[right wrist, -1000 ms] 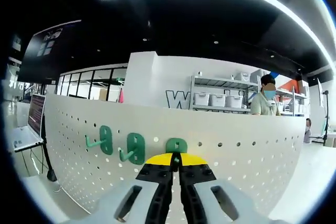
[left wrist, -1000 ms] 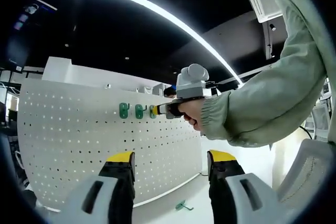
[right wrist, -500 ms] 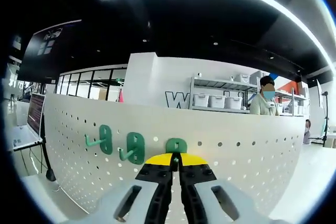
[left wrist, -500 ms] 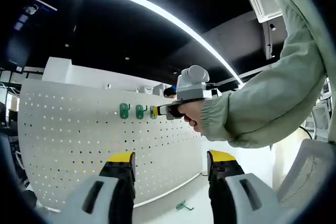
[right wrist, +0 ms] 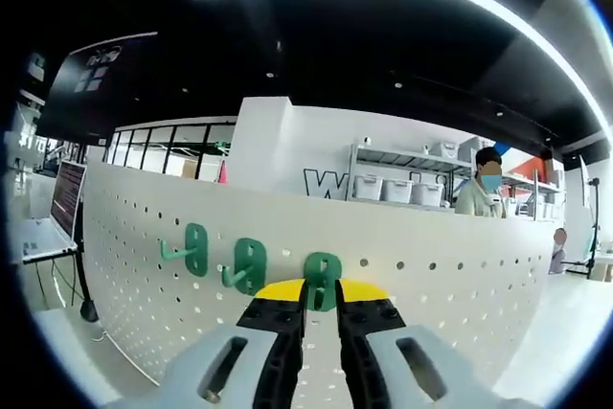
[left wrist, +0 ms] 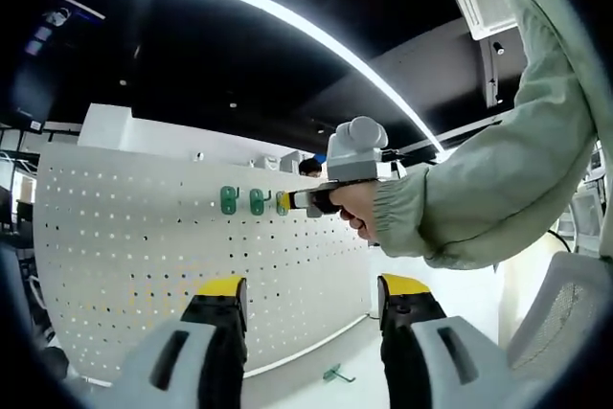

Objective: Insert the hook assembly into the mounting plate slot until the hook locks in place.

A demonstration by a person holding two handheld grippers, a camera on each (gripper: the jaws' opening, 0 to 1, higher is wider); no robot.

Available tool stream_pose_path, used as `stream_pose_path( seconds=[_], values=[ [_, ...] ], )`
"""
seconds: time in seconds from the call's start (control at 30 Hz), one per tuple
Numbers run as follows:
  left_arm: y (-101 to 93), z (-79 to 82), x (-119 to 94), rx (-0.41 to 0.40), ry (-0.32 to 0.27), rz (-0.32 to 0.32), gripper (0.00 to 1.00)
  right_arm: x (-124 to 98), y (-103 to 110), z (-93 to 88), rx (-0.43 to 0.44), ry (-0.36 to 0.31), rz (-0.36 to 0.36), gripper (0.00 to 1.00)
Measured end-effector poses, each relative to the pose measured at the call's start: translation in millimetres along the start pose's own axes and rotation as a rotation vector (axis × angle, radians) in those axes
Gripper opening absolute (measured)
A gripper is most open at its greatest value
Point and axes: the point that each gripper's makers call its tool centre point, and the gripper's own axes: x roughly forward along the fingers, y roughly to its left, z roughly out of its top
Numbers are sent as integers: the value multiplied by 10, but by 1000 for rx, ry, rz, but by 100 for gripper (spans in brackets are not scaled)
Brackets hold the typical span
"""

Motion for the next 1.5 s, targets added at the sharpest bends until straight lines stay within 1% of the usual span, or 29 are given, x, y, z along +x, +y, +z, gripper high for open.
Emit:
stream_pose_path(
  seconds=[0.07,0.17,0.5,0.83,1.03,1.13,1.5],
  values=[
    [6,0,-2,1,0,2,57,-33,5,3,7,-3,2,14],
    [16,-7,-2,2,2,5,57,-69,-2,1,18,-3,-2,22],
    [16,-33,-2,15,13,6,57,-158,-13,21,48,-12,11,33],
    [19,-60,-3,27,24,7,57,-275,-14,-21,64,6,34,38],
    [15,-85,-4,32,32,6,57,-421,7,-52,67,16,56,39],
    [3,-99,-3,35,38,3,57,-488,-16,-68,76,20,64,39],
    [-20,-150,-3,51,56,-5,57,-739,-94,-183,51,49,75,39]
  ],
)
